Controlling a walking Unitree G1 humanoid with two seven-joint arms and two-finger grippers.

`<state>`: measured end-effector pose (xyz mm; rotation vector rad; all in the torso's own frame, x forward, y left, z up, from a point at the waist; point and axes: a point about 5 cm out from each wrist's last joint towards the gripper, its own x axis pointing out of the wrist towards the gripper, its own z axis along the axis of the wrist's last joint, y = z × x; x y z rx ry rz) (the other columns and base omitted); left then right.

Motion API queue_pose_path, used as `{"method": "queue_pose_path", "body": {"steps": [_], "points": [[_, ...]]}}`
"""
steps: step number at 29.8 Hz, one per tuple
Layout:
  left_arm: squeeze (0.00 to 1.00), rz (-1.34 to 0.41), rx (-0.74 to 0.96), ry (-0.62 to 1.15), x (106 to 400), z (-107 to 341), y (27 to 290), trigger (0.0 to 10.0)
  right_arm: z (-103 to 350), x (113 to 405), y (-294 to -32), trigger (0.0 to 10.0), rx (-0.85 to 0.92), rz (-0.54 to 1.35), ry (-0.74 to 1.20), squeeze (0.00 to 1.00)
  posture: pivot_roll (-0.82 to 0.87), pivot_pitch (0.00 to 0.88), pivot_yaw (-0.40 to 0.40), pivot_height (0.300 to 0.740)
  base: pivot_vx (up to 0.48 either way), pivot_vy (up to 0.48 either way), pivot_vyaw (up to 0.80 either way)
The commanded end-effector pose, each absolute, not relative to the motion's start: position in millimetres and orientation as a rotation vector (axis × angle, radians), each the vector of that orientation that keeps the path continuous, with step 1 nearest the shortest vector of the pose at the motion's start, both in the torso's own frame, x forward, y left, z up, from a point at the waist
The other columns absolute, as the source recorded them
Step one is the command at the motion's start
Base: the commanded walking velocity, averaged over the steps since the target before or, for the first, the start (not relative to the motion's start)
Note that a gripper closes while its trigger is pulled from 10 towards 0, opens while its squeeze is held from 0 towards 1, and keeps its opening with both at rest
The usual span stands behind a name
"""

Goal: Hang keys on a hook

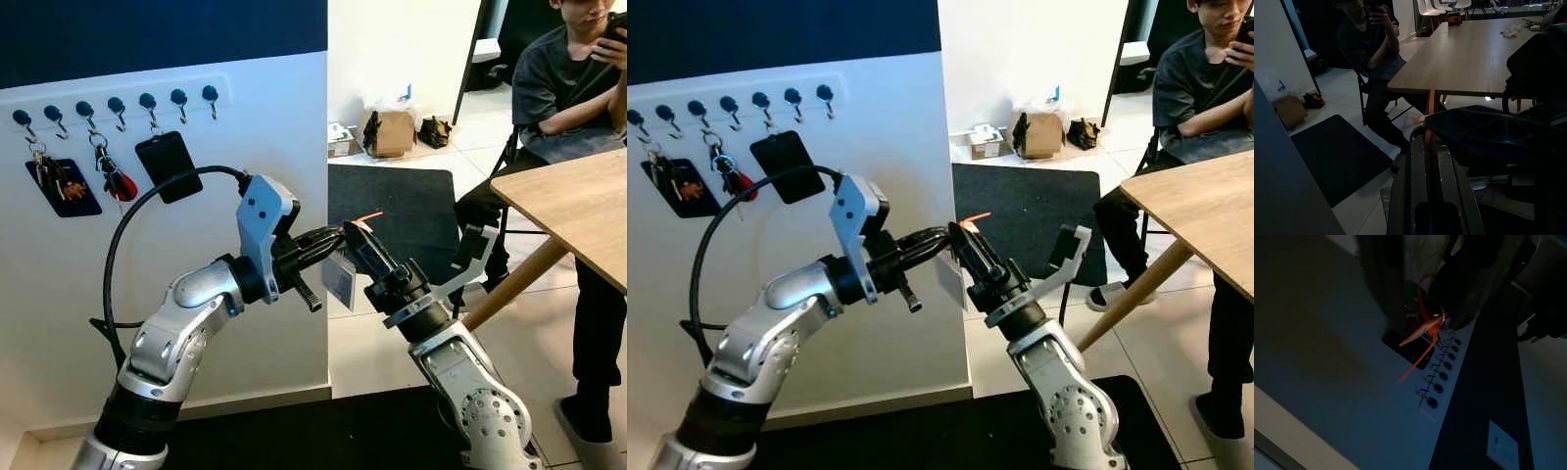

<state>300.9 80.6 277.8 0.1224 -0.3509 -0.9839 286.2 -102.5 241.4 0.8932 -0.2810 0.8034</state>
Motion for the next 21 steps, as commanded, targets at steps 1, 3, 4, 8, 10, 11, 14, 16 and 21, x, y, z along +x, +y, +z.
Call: {"method": "queue_pose_path", "body": {"steps": [1,3,4,8,10,11,14,16,21], "points": [[0.00,-1.010,0.119,-0.366,297.1,280.5,76.6,10.0,239.8,287.0,-96.1,0.0,0.895,0.826,-0.264,0.00,0.02,0.175,0.090,0.740,0.000,0.000,0.00],[0.00,-1.010,0.120,-0.364,297.0,280.1,76.5,10.0,239.9,287.0,-96.3,0.0,0.896,0.825,-0.265,0.00,0.02,0.175,0.090,0.740,0.000,0.000,0.00],[0.00,-1.010,0.120,-0.364,297.0,280.1,76.5,10.0,239.9,287.0,-96.3,0.0,0.896,0.825,-0.265,0.00,0.02,0.175,0.090,0.740,0.000,0.000,0.00],[0.00,-1.011,0.122,-0.362,297.2,279.4,76.1,10.0,240.1,287.0,-96.6,0.0,0.897,0.824,-0.268,0.00,0.02,0.176,0.091,0.740,0.000,0.000,0.00],[0.00,-1.011,0.123,-0.361,297.3,279.2,75.9,10.0,240.1,287.0,-96.7,0.0,0.896,0.823,-0.269,0.00,0.02,0.176,0.091,0.740,0.000,0.000,0.00],[0.00,-1.010,0.125,-0.359,297.7,279.0,75.9,10.0,240.1,287.1,-96.8,7.3,0.894,0.821,-0.268,0.00,0.02,0.176,0.094,0.740,0.000,0.000,0.00],[0.00,-1.007,0.130,-0.359,298.2,278.6,75.9,10.0,240.1,286.9,-96.8,10.0,0.890,0.821,-0.268,0.00,0.02,0.176,0.094,0.740,0.000,0.000,0.00],[0.00,-0.988,0.131,-0.363,299.9,279.0,76.5,10.0,239.5,286.3,-97.0,10.0,0.880,0.819,-0.265,0.00,0.02,0.177,0.094,0.740,0.000,0.000,0.00],[1.00,-0.982,0.117,-0.374,299.8,281.9,77.3,10.0,237.0,285.8,-97.9,10.0,0.875,0.807,-0.258,0.00,0.02,0.179,0.095,0.740,0.000,0.000,0.00]]}}
